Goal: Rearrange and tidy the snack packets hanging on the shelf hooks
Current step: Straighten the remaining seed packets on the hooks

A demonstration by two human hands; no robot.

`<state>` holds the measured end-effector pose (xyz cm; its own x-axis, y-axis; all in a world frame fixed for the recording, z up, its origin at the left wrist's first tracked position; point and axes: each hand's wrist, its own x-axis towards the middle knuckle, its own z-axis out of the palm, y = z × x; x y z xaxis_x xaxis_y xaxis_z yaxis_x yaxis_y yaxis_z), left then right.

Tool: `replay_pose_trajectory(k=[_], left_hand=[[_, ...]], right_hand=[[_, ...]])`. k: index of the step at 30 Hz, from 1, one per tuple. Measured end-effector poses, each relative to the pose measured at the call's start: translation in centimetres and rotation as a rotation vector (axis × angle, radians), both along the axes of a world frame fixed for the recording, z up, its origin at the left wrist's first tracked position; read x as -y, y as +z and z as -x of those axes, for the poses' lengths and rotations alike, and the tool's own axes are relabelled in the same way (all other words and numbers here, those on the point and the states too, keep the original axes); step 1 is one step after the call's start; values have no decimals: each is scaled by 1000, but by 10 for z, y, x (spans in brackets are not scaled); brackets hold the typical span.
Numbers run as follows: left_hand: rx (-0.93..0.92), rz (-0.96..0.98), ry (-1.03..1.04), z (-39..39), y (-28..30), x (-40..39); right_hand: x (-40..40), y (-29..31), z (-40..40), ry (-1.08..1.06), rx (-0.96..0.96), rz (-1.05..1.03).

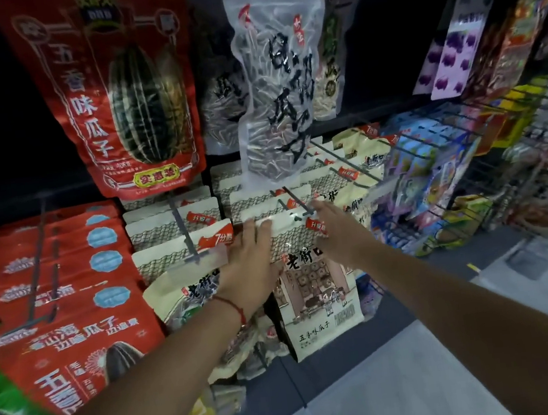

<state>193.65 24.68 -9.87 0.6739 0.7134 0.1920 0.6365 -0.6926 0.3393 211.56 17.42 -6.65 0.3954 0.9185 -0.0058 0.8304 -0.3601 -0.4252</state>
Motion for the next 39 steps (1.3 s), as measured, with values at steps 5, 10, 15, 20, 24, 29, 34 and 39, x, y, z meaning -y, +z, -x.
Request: replay_pose_trajectory(k=[5,10,15,20,24,29,34,39], left_hand=[[34,-35,-15,-4,-11,0],[-19,-154,38,-11,-14,10],[-76,-377,191,-24,-10,17],[-89,-420,316,-45,-1,21],[-74,-439,361,-52,2,38],[5,-152,285,-42,9,83],[-50,-43,206,-18,8,107],[-83,59,140,26,13,116]], right_hand=[[-7,2,1,-30,103,40],[-9,6,-5,-10,156,-78],[-12,2,-22,39,189,-174],[-12,-12,-35,195,249,-253],[-2,-26,-45,289,309,-310],[22,-30,-61,424,287,-366],[56,-31,-48,586,218,-395],[65,-14,-5,663,170,-305]])
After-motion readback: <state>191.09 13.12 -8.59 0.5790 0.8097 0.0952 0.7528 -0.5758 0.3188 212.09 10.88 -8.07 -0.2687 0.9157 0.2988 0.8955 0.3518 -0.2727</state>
